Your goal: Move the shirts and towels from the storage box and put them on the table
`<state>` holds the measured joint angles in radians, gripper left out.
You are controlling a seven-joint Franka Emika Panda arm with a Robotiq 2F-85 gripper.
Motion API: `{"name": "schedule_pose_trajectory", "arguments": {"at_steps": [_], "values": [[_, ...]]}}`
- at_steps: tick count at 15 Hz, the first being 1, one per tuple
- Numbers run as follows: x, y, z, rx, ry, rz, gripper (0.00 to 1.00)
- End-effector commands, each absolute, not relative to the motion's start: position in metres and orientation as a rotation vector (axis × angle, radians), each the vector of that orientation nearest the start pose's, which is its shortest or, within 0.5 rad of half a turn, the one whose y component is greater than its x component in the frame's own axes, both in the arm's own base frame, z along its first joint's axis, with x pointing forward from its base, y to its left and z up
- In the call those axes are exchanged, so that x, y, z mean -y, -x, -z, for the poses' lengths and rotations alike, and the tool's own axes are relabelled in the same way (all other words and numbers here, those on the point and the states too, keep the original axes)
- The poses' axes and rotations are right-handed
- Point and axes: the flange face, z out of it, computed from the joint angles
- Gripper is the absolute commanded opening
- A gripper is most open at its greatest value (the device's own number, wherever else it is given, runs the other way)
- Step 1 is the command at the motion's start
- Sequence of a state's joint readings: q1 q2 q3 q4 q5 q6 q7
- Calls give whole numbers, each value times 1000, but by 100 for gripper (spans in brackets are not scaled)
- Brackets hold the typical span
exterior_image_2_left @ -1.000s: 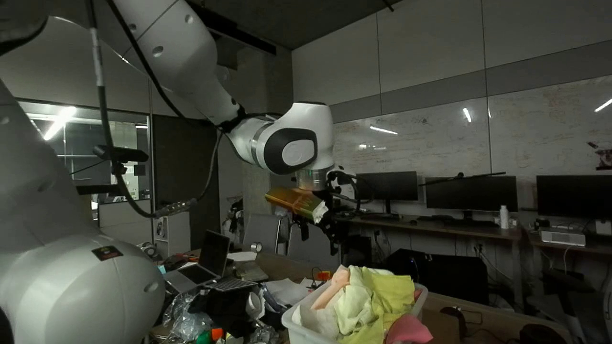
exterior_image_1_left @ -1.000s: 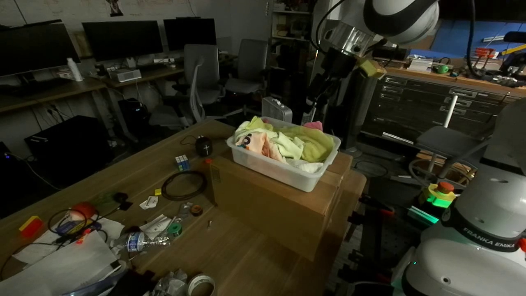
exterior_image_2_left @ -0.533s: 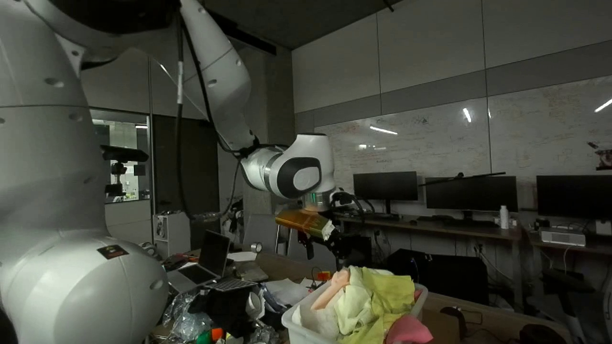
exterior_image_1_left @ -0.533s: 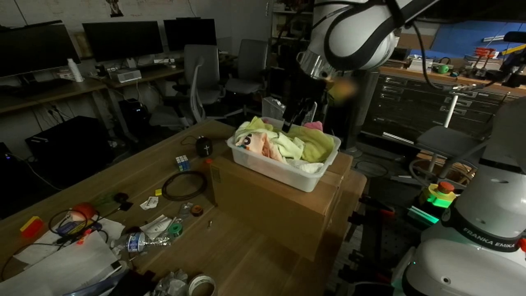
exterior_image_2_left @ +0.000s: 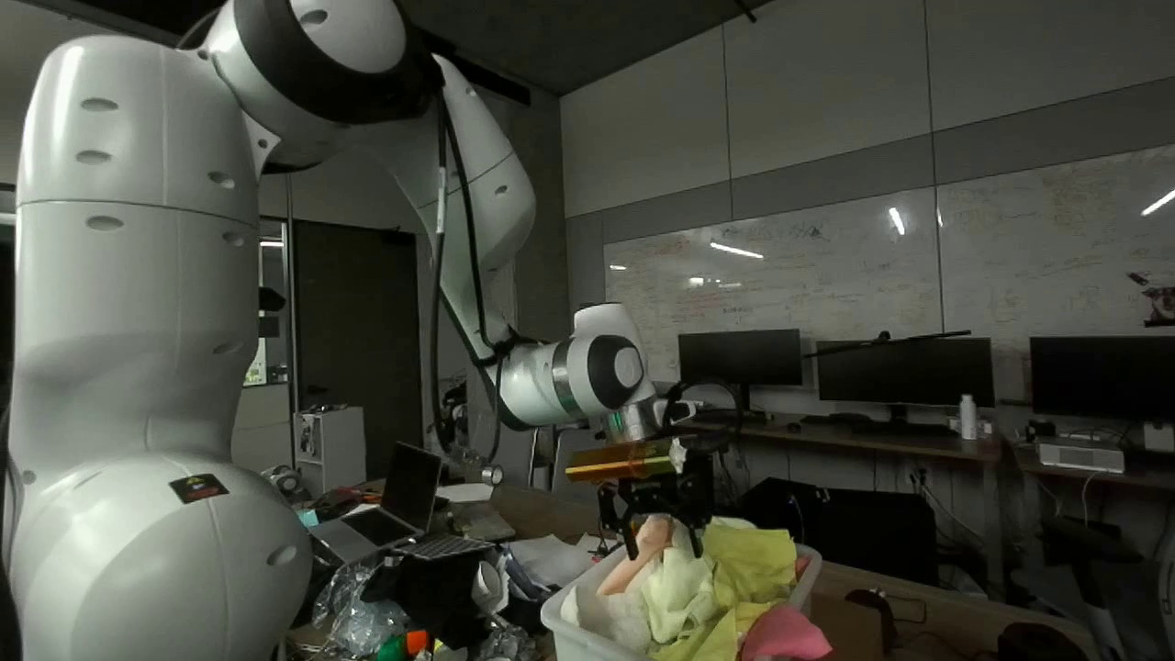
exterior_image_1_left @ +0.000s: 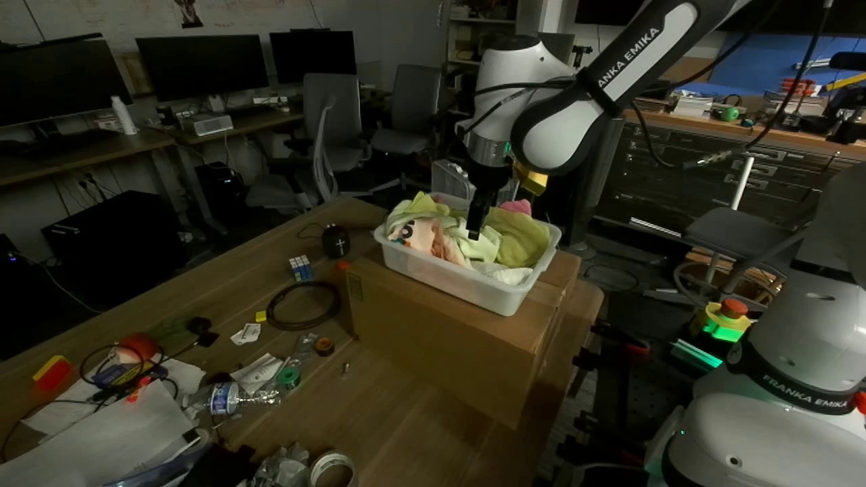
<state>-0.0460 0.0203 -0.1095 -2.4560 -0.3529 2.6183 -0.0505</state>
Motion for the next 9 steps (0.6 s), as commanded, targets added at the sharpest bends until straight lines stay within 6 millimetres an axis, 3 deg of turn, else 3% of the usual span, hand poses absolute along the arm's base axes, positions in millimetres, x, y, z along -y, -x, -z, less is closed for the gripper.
{"name": "schedule_pose_trajectory", "arguments": {"at_steps": [1, 9], "values": [[79, -503, -299, 391, 3380, 242, 100], [94, -514, -281, 429, 3256, 281, 100]]}}
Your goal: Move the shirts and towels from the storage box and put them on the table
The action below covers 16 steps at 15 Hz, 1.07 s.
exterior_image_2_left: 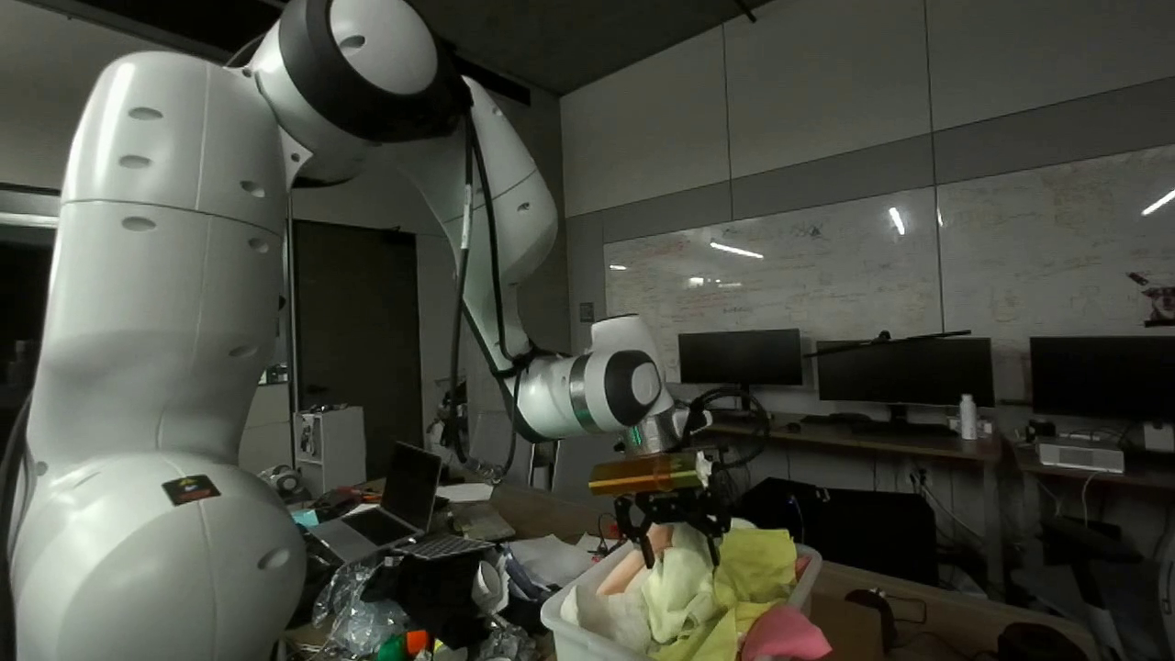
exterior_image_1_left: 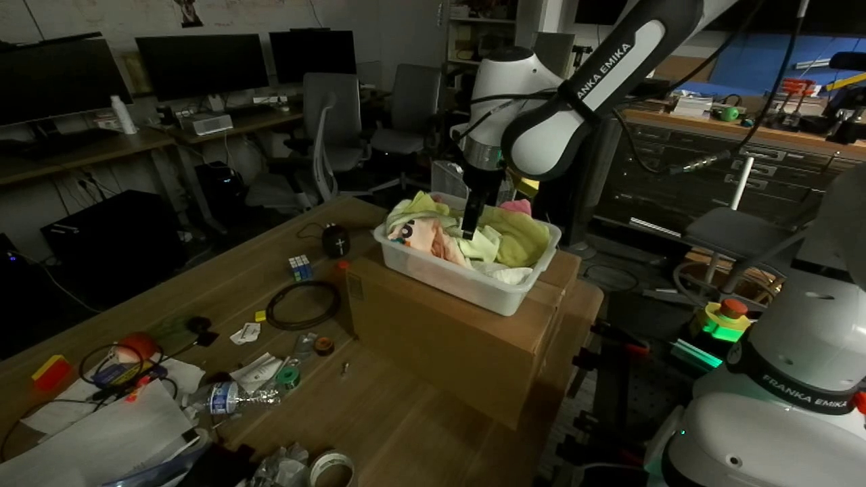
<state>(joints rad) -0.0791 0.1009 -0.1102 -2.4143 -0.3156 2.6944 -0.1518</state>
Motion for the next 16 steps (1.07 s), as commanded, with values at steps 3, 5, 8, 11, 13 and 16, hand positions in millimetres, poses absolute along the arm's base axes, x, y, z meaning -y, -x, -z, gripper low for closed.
{"name": "schedule_pose_trajectory", "arguments": {"at_steps": [3, 5, 8, 11, 13, 16], "values": [[107, -516, -266, 536, 3217, 197, 100], [117, -516, -258, 596, 3203, 166, 100], [129, -517, -248, 688, 3175, 138, 100], [132, -518, -248, 684, 3114, 193, 100], [131, -521, -251, 655, 3066, 247, 100], [131, -524, -255, 629, 3014, 292, 100]]}}
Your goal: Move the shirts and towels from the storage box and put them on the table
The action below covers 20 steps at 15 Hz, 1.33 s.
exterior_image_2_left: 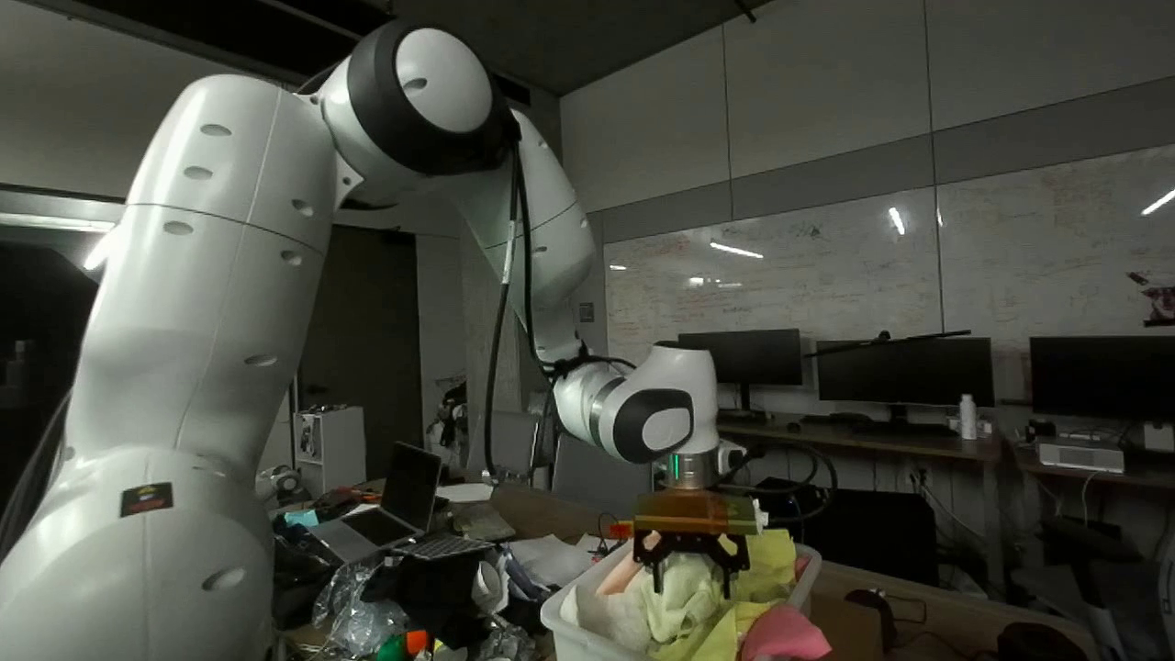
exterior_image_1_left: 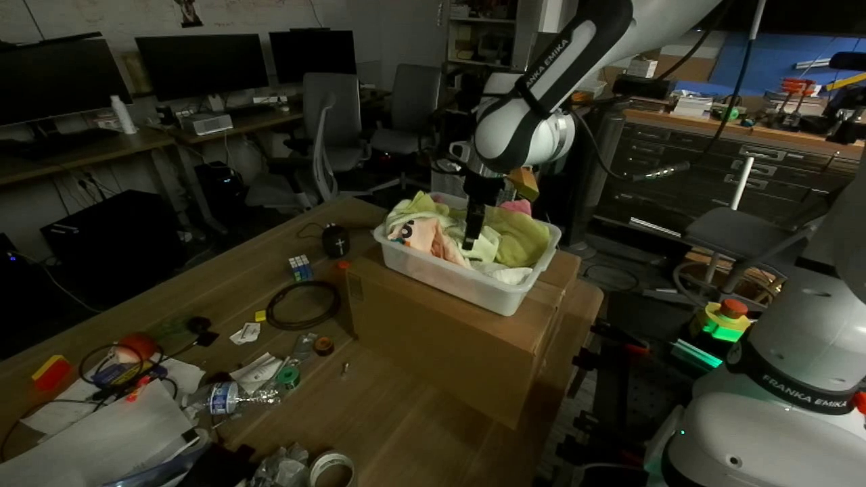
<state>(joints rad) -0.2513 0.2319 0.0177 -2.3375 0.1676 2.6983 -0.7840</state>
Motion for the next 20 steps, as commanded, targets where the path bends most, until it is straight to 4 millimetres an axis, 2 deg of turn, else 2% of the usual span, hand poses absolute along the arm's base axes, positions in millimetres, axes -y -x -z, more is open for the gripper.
{"name": "schedule_pose_trajectory", "arguments": {"at_steps": [1, 3, 4, 5, 6, 10, 12, 14, 15, 18, 20], "values": [[132, -524, -255, 628, 3012, 297, 100], [135, -525, -254, 626, 3028, 296, 100], [137, -525, -253, 614, 3041, 292, 75], [138, -524, -253, 613, 3048, 287, 73], [140, -524, -252, 613, 3052, 281, 66], [149, -521, -249, 582, 3072, 257, 33], [153, -518, -248, 544, 3081, 240, 20], [157, -513, -250, 451, 3094, 222, 5], [157, -511, -256, 387, 3091, 228, 0], [151, -503, -274, 224, 3099, 279, 1], [141, -497, -295, 117, 3097, 334, 2]]}}
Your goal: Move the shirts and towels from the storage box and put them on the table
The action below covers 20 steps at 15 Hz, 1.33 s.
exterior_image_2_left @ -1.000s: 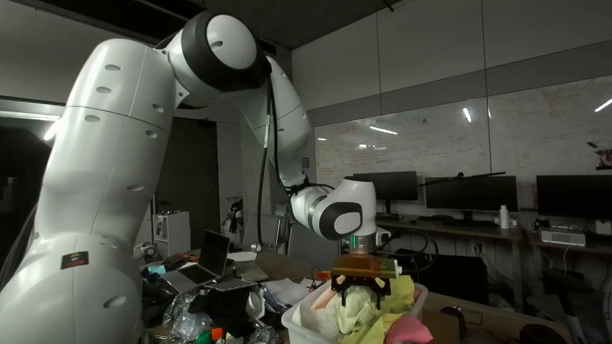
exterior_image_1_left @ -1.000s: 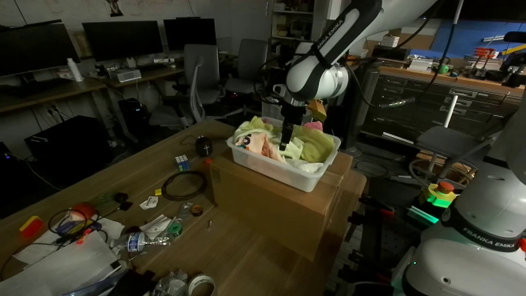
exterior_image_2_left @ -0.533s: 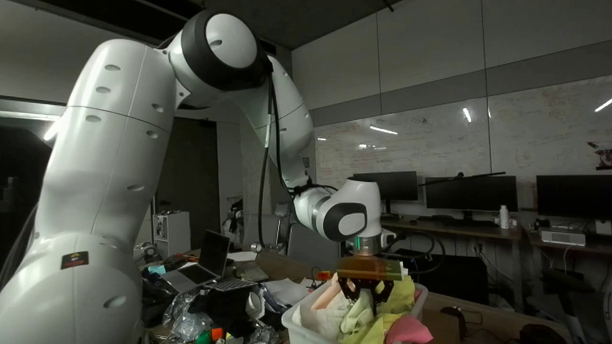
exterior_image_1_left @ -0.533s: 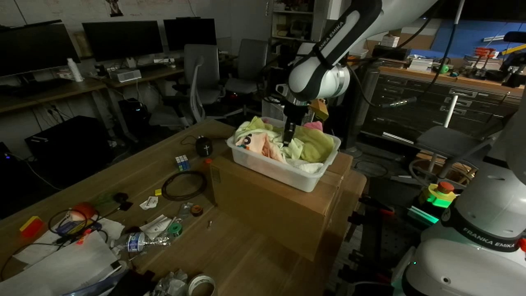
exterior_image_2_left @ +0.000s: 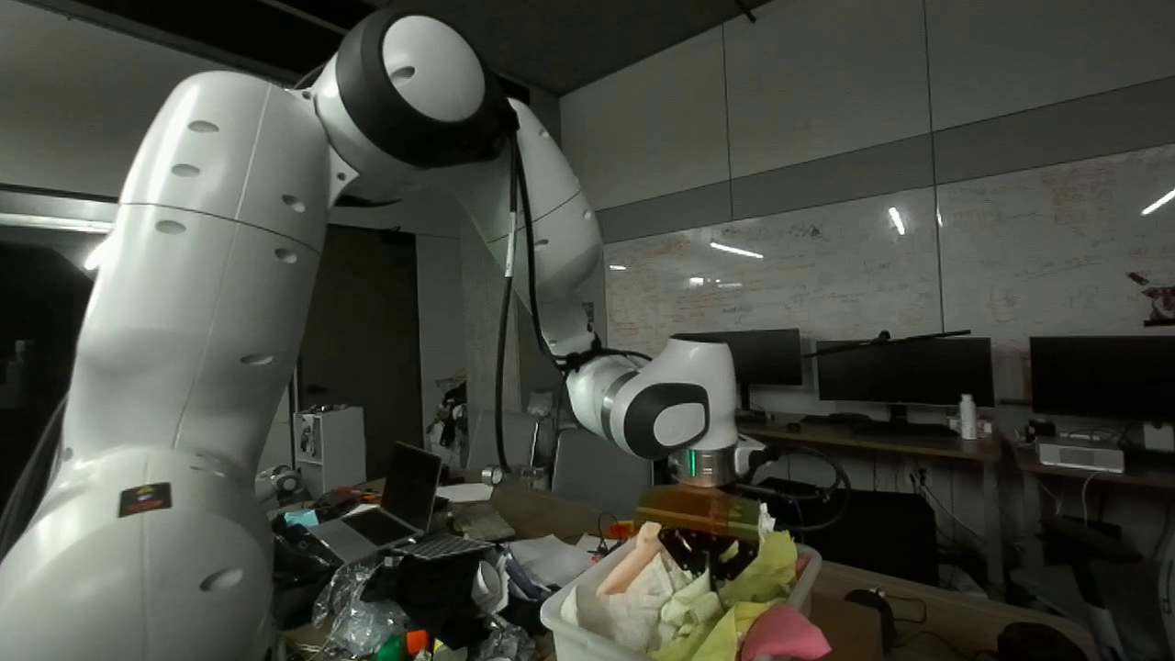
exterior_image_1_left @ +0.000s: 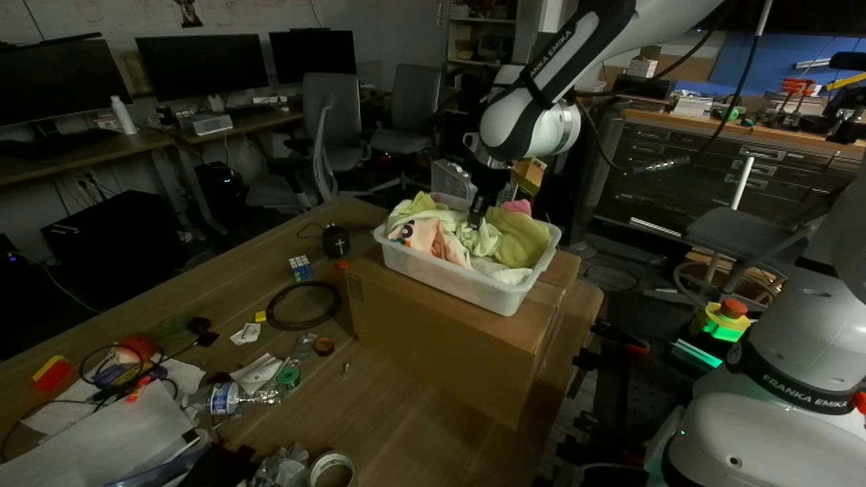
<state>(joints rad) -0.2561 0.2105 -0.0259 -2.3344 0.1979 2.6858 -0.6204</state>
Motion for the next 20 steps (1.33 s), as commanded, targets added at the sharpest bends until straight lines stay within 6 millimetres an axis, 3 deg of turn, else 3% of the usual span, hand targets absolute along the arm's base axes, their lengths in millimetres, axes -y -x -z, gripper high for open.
{"name": "schedule_pose_trajectory", "arguments": {"at_steps": [1, 9, 14, 17, 20], "values": [[135, -492, -308, 78, 3096, 362, 2], [77, -447, -437, -336, 2840, 591, 2], [43, -410, -517, -431, 2659, 745, 2], [18, -394, -547, -389, 2644, 765, 2], [-14, -387, -555, -273, 2679, 679, 2]]}}
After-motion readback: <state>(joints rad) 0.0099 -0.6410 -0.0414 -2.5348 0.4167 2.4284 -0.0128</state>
